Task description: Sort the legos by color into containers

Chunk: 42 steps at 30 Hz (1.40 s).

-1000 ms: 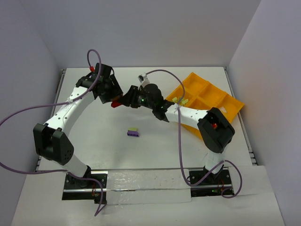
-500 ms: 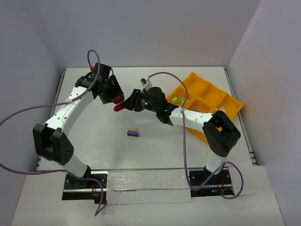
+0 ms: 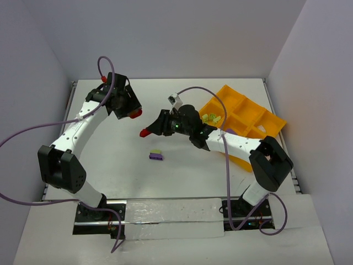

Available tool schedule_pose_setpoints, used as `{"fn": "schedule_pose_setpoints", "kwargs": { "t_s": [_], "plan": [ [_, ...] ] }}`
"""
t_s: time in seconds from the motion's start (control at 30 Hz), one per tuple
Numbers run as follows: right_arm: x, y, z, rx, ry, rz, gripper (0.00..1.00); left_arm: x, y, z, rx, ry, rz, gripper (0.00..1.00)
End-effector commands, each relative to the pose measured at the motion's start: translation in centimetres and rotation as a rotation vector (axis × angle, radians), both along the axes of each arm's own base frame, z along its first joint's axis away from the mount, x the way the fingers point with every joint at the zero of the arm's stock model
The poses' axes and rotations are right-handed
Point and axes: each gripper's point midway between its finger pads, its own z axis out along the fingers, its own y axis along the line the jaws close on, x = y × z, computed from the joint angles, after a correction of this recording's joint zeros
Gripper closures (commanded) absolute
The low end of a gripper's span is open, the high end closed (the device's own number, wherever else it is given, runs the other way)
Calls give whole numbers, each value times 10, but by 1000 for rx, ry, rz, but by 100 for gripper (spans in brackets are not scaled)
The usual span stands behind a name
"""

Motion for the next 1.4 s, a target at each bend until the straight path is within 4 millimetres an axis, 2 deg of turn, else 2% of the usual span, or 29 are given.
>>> {"fn": "schedule_pose_setpoints", "kwargs": {
  "t_s": [0.0,0.07,0.1,0.23,0.4,0.43,0.5,0.67,0.73,0.77,0.87,1.03,1.13,1.3,1.37],
  "plan": [
    [-8,-16,18,-27,-69,-22,100,11,-2,15,-7,-64,-5,82],
    [-7,-27,21,-57,-85,-49,100,10,-1,13,-2,-59,-6,82],
    [-4,-36,15,-91,-82,-77,100,10,-1,13,0,-57,-8,82],
    [10,-81,11,-189,-93,-197,100,8,0,12,1,-54,-11,82],
    [39,-171,2,-337,-58,-454,100,6,0,13,-2,-60,-13,82],
    [44,-197,1,-369,-43,-526,100,6,0,14,-2,-62,-14,82],
    [48,-230,8,-393,-46,-608,100,6,-1,14,-5,-62,-17,82],
    [40,-316,20,-481,-28,-845,100,7,-5,15,-23,-66,-30,82],
    [31,-343,20,-527,-6,-920,100,7,-9,16,-30,-70,-38,82],
    [26,-363,23,-544,-1,-993,100,7,-12,17,-36,-74,-46,82],
    [5,-406,18,-582,52,-1124,100,7,-23,17,-40,-77,-73,82],
    [-18,-437,-3,-583,146,-1218,100,6,-48,18,-43,-82,-133,82],
    [-31,-451,-28,-593,242,-1285,100,4,-70,10,-41,-60,-189,82],
    [-38,-461,-56,-564,328,-1324,100,-6,-102,11,-66,-73,-270,82],
    [-38,-461,-62,-562,342,-1325,95,-9,-112,12,-74,-74,-298,82]
  ]
}}
